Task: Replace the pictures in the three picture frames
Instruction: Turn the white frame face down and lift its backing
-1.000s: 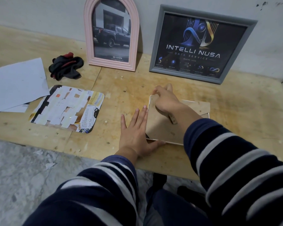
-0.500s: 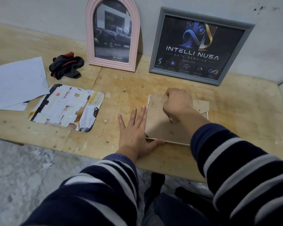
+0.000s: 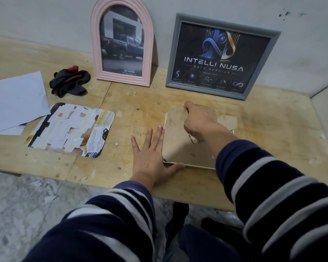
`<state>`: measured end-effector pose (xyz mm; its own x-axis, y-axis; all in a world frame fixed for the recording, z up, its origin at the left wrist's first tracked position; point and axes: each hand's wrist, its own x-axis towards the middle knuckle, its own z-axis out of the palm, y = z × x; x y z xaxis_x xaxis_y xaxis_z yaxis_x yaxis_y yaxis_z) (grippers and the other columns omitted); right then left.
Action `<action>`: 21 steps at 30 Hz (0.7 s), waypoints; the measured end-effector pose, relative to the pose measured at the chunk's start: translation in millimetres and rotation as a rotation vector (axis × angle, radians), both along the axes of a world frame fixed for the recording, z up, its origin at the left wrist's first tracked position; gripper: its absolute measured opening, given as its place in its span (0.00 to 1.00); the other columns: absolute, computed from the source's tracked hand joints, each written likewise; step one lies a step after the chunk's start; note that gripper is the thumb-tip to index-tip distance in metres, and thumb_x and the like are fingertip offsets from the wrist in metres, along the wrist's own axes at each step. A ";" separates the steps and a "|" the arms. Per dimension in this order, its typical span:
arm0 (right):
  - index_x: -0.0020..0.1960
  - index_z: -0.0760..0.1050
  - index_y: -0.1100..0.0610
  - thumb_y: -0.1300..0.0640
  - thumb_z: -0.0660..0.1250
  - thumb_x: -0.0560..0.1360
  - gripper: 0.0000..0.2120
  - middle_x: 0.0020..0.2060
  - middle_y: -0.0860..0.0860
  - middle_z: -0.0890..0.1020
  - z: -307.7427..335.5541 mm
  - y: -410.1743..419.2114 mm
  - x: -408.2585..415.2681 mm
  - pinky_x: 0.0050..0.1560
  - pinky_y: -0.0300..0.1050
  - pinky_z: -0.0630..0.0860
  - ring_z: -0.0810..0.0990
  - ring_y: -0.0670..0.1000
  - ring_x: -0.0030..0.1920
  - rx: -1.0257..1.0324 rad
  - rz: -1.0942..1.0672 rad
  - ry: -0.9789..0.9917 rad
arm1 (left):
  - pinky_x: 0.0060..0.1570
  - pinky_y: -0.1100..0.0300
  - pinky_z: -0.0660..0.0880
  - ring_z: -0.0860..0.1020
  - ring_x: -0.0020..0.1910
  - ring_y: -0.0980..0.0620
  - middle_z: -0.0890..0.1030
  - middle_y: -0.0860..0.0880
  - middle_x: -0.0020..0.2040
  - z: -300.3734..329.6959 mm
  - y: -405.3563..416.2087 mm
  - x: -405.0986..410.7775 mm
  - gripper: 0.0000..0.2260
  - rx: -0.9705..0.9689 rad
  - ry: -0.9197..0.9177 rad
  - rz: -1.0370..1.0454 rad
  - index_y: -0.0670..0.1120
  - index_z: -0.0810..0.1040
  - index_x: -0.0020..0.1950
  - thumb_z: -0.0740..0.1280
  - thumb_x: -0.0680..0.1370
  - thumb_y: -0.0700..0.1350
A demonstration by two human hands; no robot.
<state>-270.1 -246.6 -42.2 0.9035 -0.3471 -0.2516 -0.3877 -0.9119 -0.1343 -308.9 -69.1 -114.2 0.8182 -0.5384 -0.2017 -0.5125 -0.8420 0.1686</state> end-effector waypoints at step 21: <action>0.60 0.68 0.50 0.45 0.53 0.74 0.18 0.38 0.49 0.78 -2.9 -46.6 -25.7 0.65 0.55 0.62 0.76 0.53 0.41 -0.099 -0.118 -0.012 | 0.69 0.33 0.36 0.32 0.76 0.52 0.29 0.56 0.75 1.8 0.4 -1.5 0.52 -0.005 -0.009 0.012 0.49 0.29 0.76 0.39 0.64 0.81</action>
